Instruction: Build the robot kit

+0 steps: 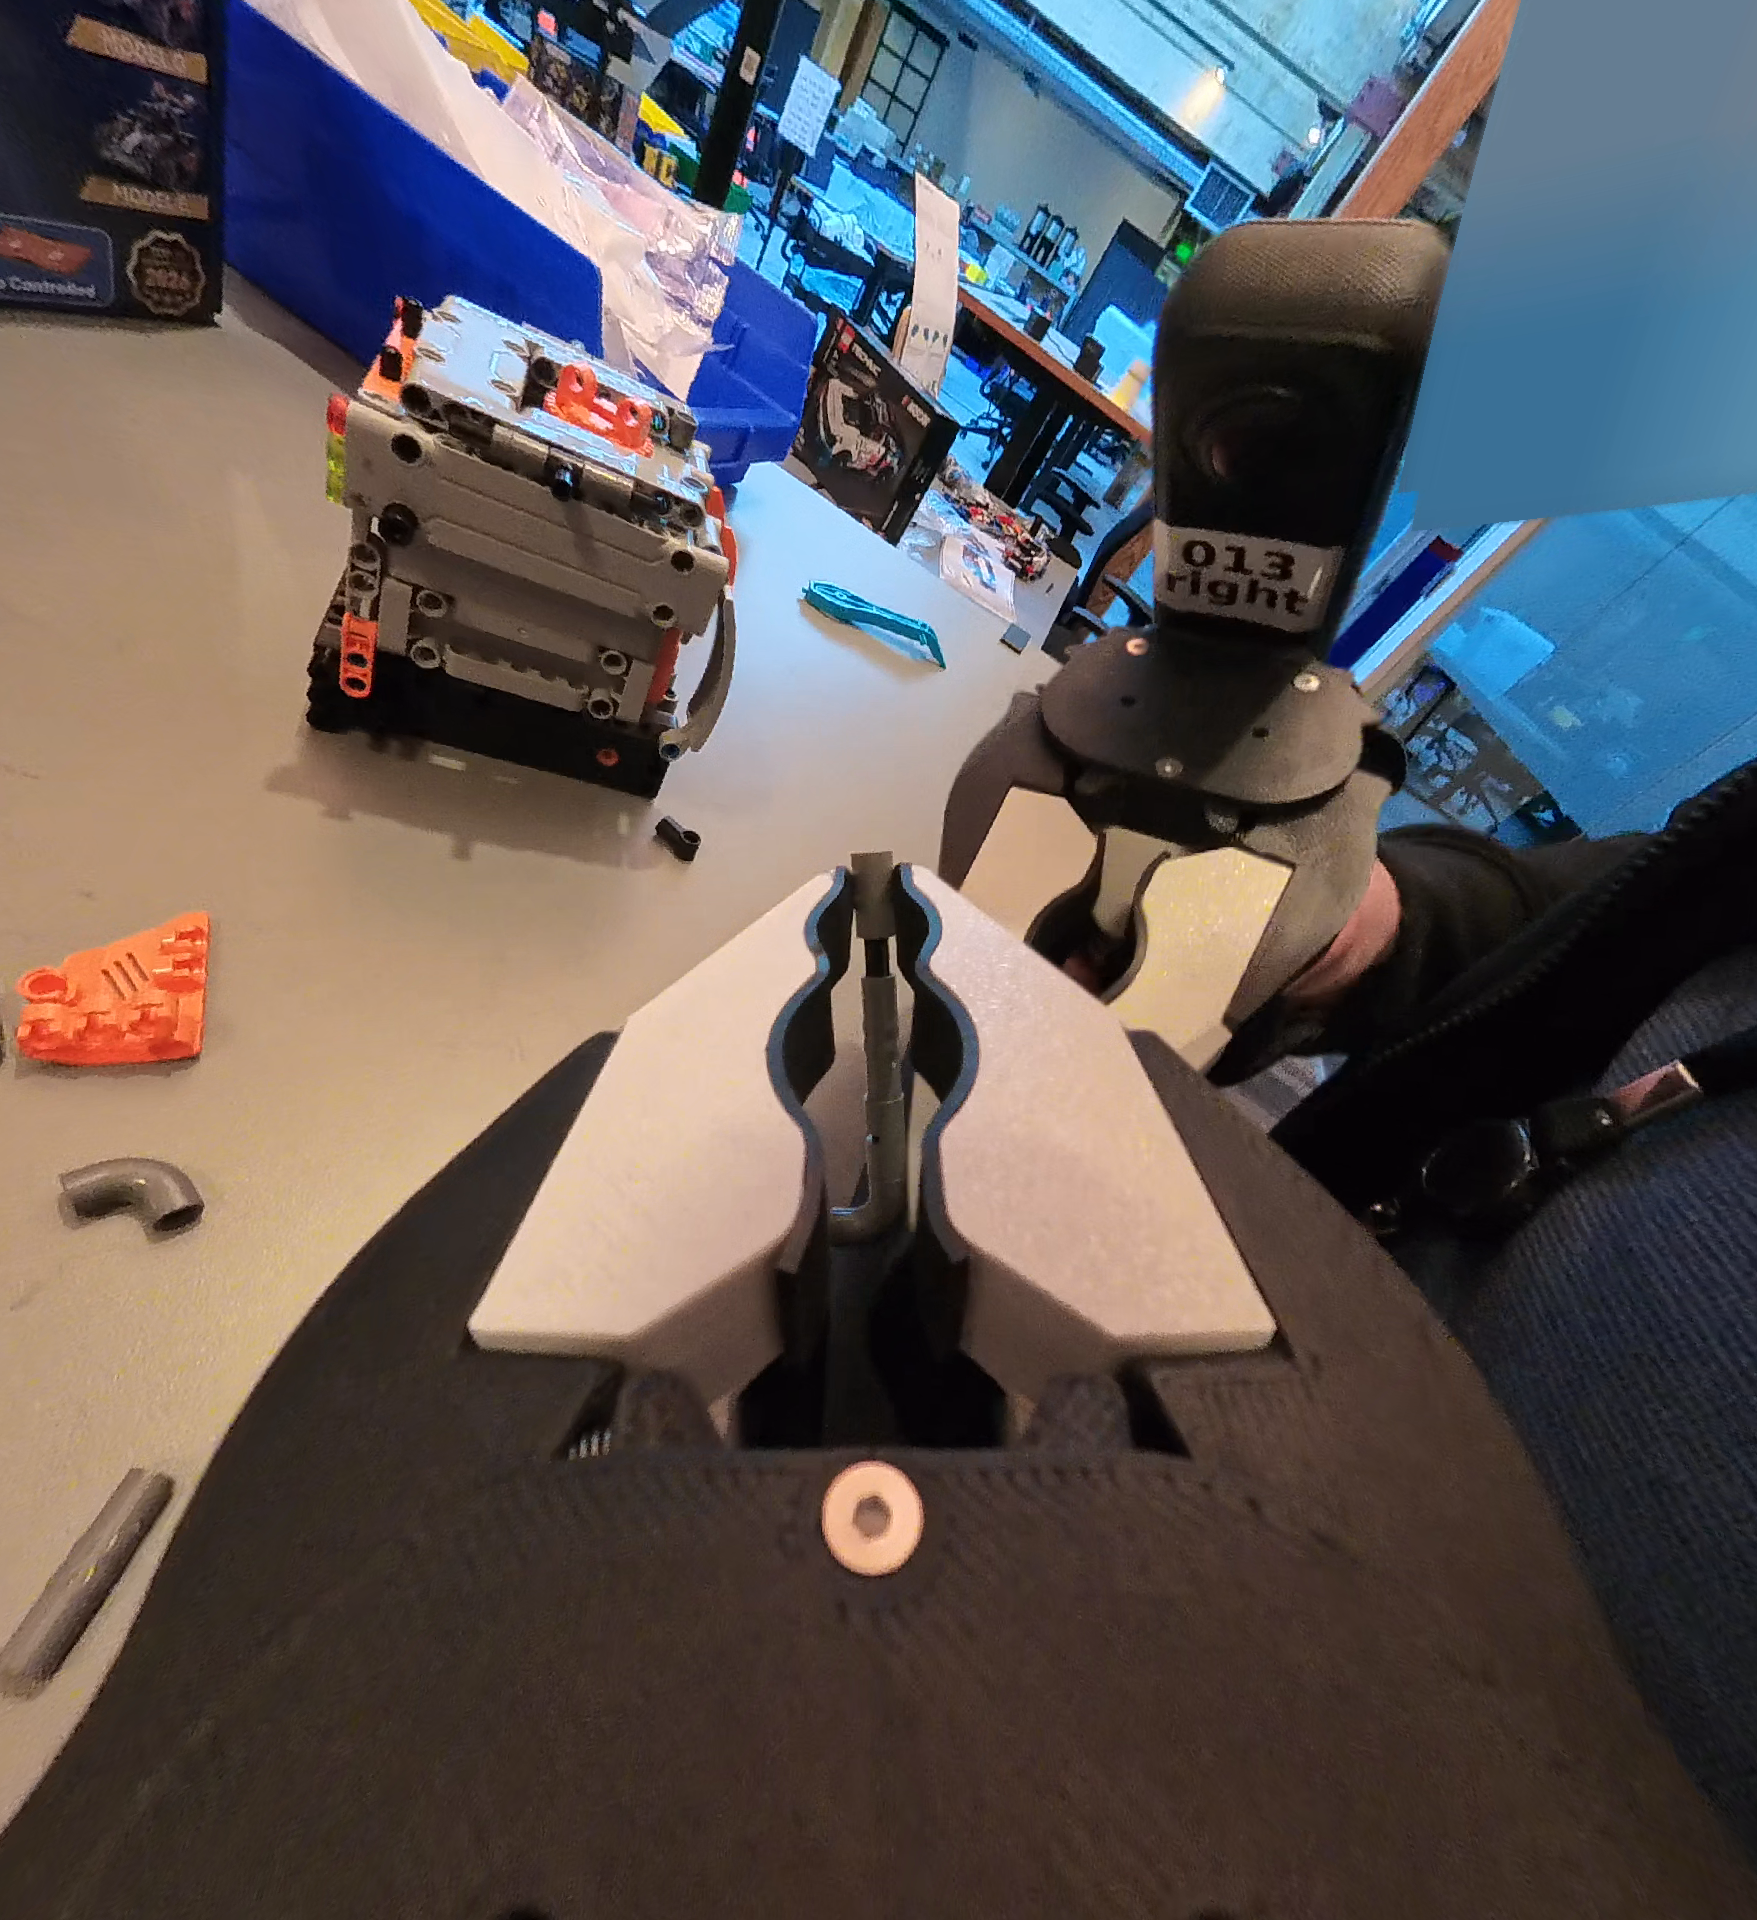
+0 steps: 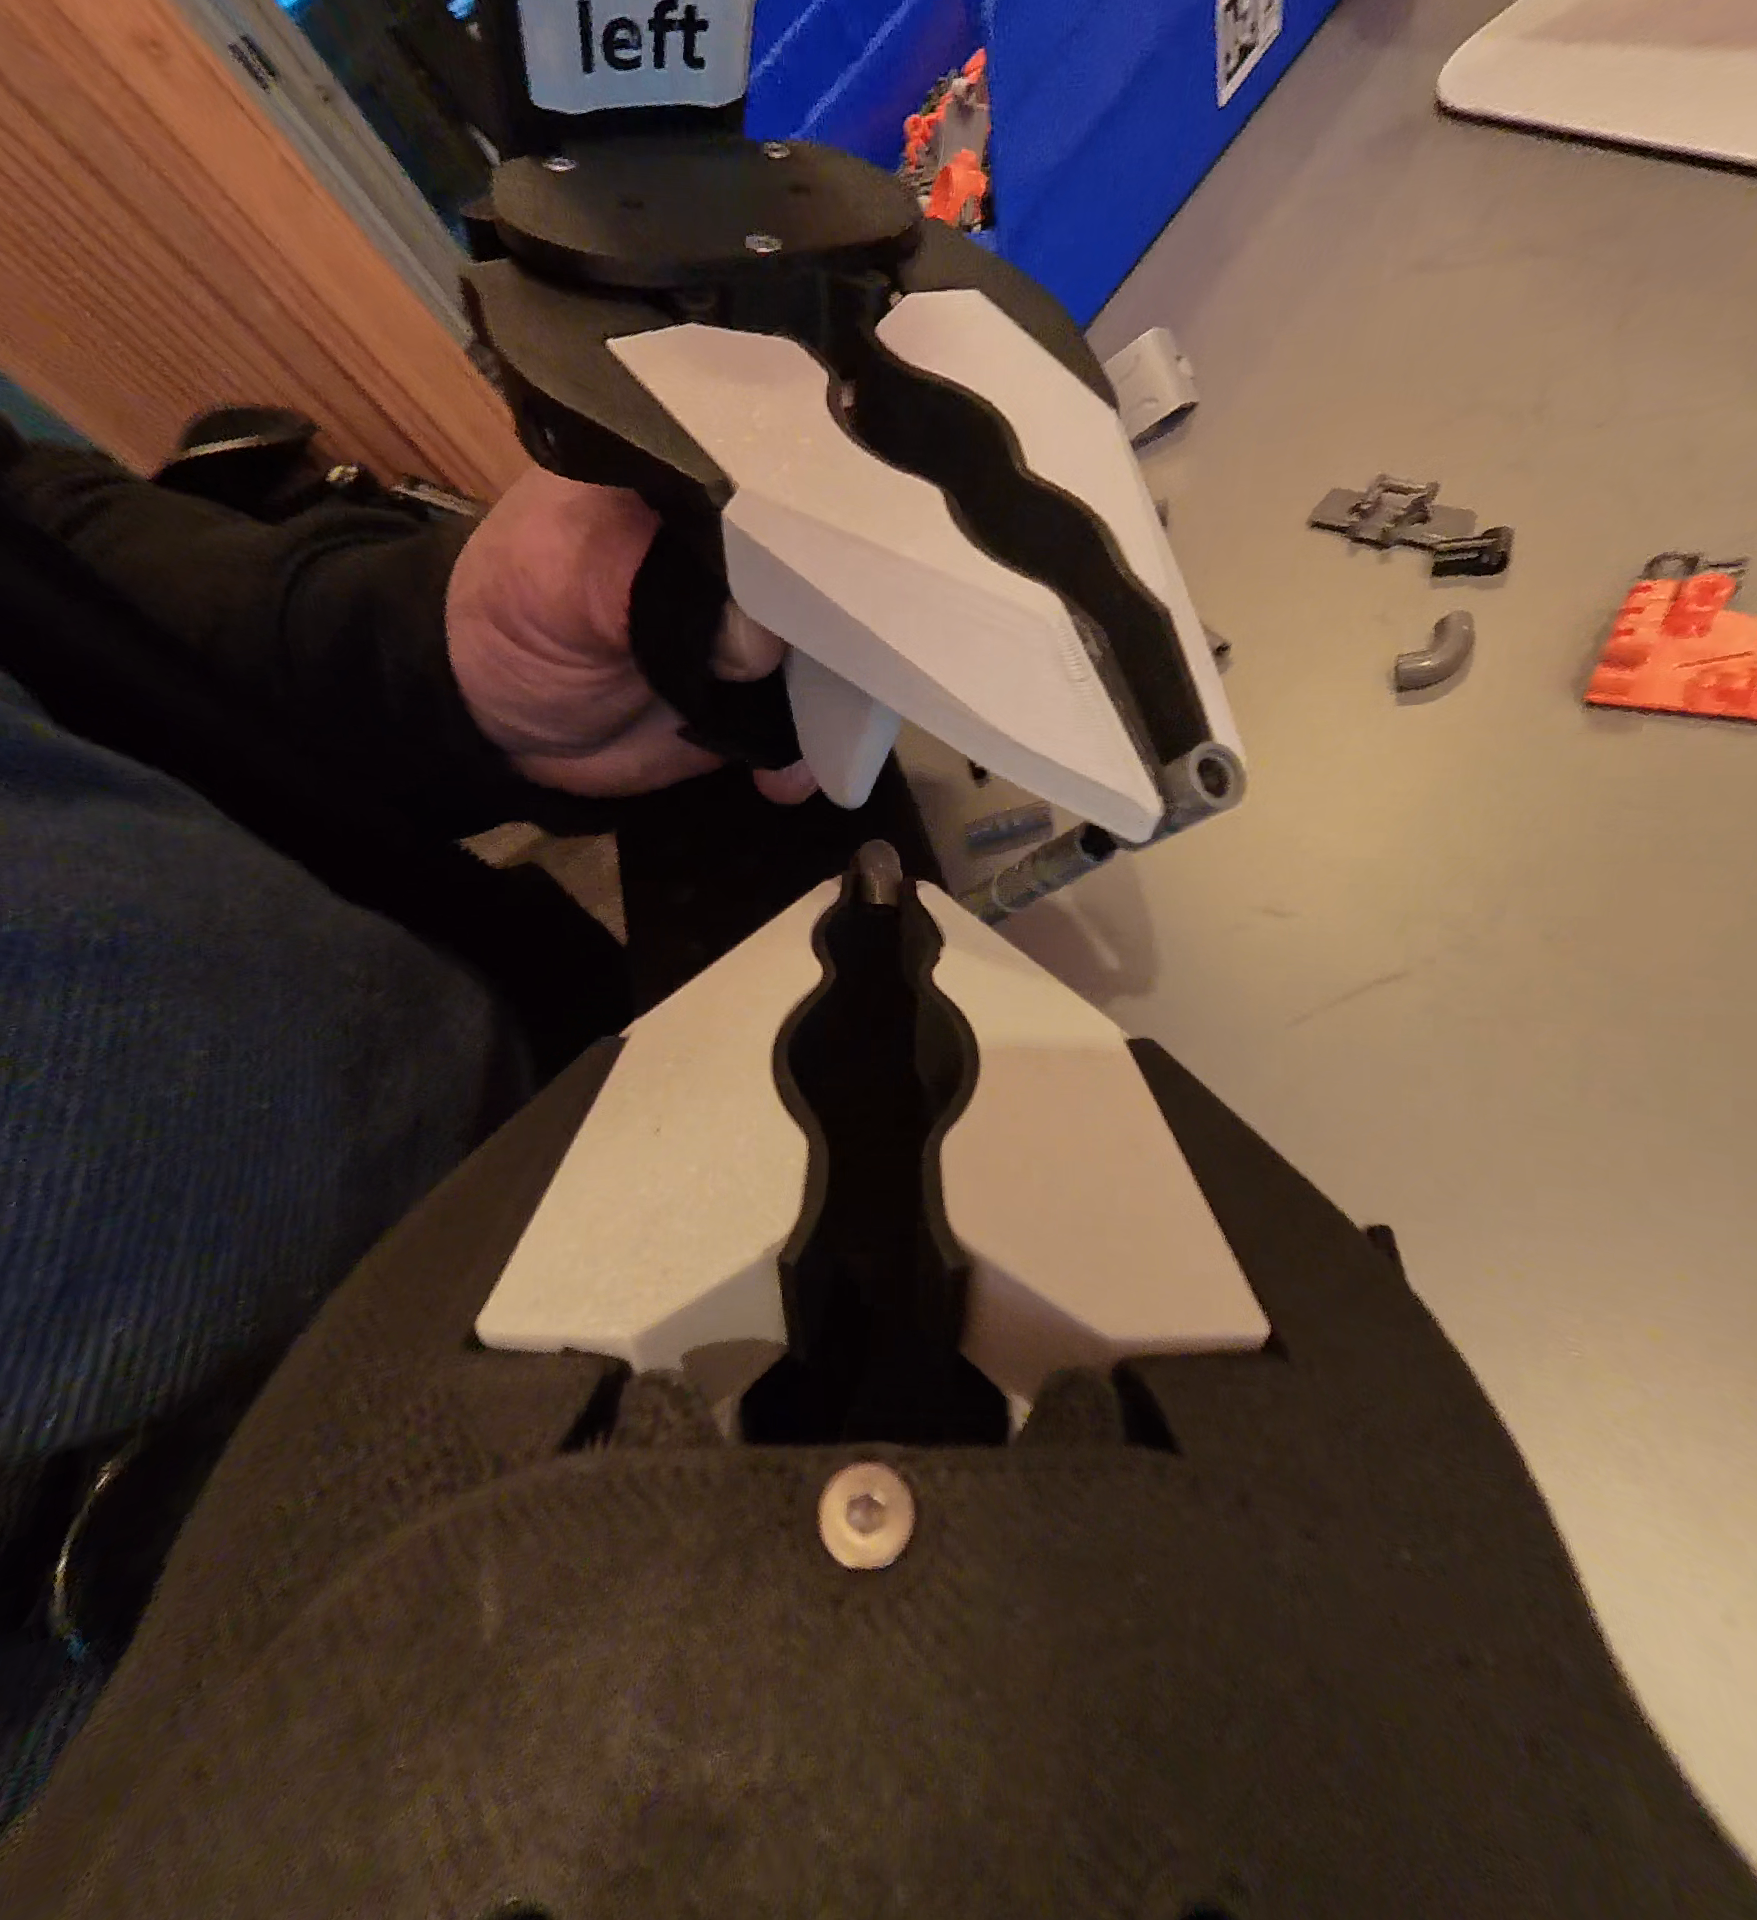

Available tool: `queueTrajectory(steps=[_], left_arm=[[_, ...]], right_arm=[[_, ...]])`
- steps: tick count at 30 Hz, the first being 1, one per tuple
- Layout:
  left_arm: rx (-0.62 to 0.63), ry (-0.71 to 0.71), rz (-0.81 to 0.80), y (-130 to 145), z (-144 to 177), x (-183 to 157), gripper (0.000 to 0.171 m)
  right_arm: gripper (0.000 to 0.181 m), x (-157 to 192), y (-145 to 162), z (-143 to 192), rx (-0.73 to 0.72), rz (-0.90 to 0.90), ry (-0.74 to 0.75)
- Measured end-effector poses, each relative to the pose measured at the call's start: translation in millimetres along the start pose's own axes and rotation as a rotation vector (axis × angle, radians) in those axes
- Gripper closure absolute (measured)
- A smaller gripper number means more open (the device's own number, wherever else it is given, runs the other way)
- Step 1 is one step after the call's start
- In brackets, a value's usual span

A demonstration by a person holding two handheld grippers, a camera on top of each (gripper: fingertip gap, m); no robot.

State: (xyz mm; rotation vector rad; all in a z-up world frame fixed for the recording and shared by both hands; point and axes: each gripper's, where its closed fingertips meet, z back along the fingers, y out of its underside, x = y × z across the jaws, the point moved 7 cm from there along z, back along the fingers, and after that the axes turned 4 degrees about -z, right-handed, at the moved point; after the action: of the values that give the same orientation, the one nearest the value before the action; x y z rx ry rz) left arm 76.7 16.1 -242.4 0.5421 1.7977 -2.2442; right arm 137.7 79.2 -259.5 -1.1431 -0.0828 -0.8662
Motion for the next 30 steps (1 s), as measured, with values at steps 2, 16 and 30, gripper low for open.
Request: queueTrajectory(steps=[2,16,30], left_arm=[[-0.018,-0.001,0.022,-1.3,1.5,0.9,0.166],[0.13,-0.012,0.0,12.4,3.1,4.3,0.167],[0.278,0.094,0.015,15.7,-17.6,1.4,0.167]], right_arm=[[0.177,-2.7,0.5,-1.4,0.005,0.003,0.063],[0.177,-13.0,16.5,14.4,0.13,-0.03,0.024],[0.177,-35.8,26.8,56.4,0.045,-0.147,0.002]])
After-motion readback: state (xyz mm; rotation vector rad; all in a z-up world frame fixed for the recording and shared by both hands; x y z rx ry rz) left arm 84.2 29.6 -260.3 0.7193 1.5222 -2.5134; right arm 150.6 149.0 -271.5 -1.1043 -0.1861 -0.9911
